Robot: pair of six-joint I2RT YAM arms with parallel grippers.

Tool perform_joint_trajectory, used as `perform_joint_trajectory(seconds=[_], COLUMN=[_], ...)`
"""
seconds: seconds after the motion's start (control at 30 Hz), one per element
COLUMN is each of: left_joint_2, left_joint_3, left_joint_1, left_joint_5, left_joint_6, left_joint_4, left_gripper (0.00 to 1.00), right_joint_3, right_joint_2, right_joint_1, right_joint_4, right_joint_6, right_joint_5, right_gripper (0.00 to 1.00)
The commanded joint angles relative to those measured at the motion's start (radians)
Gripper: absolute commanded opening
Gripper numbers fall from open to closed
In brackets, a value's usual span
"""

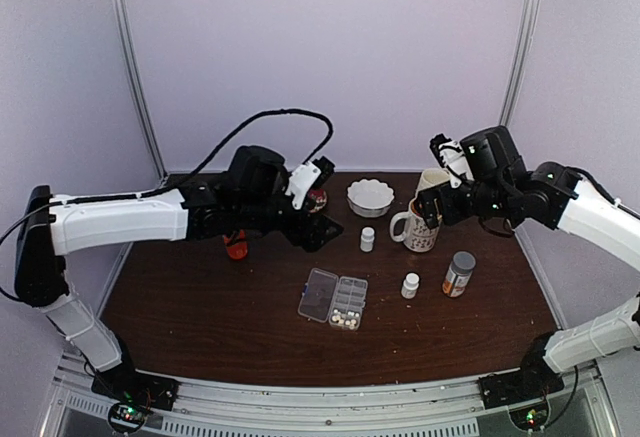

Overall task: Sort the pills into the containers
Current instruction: Pick up the pill bottle from the center of the board.

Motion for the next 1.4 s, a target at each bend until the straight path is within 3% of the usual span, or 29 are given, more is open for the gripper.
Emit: perform_joint_trajectory(seconds=[0.0,0.2,0.47,0.6,0.83,1.03,1.37], left_joint_2=[0.146,0.334,0.570,0.662,0.767,0.840,0.868], left_joint_3=[0.156,0.371,0.635,0.765,0.874,0.928,0.931], left_joint_1=[-0.080,-0.125,-0.202,-0.213,-0.228,-0.235,-0.237], left_joint_5=[0.000,0.082,0.080,0.056,0.046,0.037,-0.013], left_joint_6=[-0.045,-0.128,-0.160,-0.151,-0.123,-0.104,-0.069], left_joint_4=[-0.160,-0.248,-0.370,-0.427,-0.426,-0.372,-0.303], left_gripper=[0.92,0.87,0.82,0.74,0.66,0.54,0.55], right_joint_3=[0.016,-0.167,-0.215,-0.233,-0.228,-0.227,-0.233], right_joint_2=[-0.051,-0.257,-0.463,-0.545,-0.578,-0.604,-0.635], right_joint_1=[-0.006,-0.016,-0.031,-0.031,-0.031,-0.032,-0.031], right_joint_4=[-0.049,0.087,0.086,0.116,0.111,0.107,0.082], right_joint_6=[0.150,0.093,0.102,0.102,0.102,0.115,0.127], right_joint_5=[0.155,0.240,0.345,0.362,0.387,0.378,0.370], right_gripper=[1.00,1.00,1.00,1.00,1.00,1.00,1.00])
